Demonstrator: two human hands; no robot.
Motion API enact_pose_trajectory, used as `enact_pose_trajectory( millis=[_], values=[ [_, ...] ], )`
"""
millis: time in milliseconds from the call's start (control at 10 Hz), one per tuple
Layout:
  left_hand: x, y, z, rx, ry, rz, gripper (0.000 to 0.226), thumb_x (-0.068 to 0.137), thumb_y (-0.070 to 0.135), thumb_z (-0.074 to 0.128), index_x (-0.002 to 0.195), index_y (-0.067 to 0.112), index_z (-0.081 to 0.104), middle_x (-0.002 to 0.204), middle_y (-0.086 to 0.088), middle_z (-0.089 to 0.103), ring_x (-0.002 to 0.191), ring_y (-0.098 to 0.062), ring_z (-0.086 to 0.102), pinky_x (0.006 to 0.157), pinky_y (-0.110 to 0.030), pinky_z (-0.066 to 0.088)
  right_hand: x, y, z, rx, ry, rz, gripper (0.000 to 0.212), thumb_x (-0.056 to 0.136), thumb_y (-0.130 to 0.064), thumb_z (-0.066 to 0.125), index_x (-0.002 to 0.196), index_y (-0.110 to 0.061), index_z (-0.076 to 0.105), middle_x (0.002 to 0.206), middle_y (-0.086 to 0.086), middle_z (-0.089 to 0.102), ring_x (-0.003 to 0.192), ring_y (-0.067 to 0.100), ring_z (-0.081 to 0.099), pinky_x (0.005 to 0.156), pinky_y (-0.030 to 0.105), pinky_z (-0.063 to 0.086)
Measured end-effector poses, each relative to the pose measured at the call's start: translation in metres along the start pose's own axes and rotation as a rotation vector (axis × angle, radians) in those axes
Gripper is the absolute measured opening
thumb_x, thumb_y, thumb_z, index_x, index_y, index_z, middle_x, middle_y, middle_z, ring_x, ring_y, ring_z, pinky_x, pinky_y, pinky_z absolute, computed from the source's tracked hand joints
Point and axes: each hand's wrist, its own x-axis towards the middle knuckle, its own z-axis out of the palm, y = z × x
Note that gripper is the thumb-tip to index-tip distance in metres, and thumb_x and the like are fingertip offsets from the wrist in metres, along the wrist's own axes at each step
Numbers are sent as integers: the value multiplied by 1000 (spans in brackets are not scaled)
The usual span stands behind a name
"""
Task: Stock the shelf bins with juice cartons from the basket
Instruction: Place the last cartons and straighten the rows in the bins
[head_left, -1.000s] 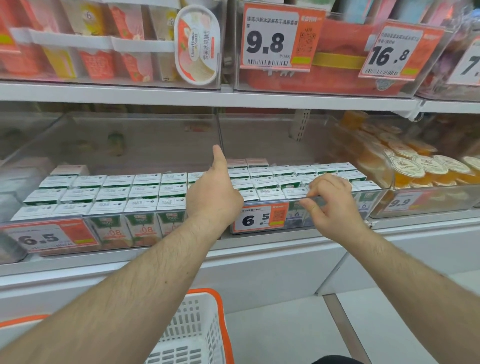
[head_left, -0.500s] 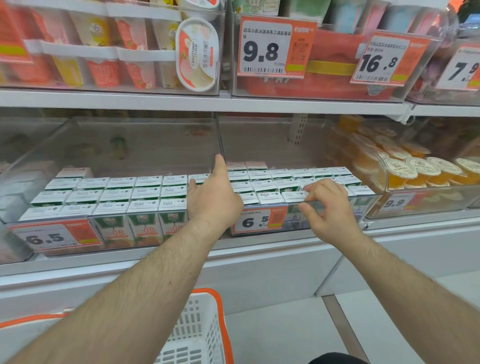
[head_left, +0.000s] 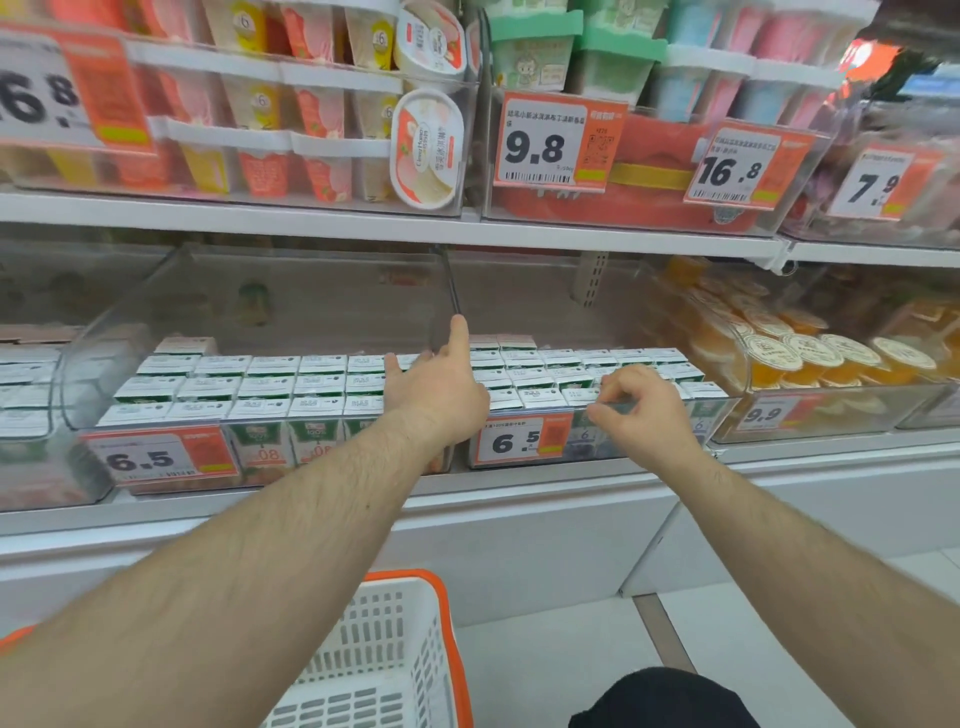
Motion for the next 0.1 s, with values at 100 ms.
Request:
enact_pose_trajectory(
  millis=[100],
  values=[
    [-11,-14,-19,116,-46,58,84,94,54,41,153,25,-11,159,-5,23,147,-28,16,117,-61,4,-1,-30,-2,-75,-28,55,13,77,-21,77,72,-19,64,87,-3,59,93,19,57,84,32,43]
  ],
)
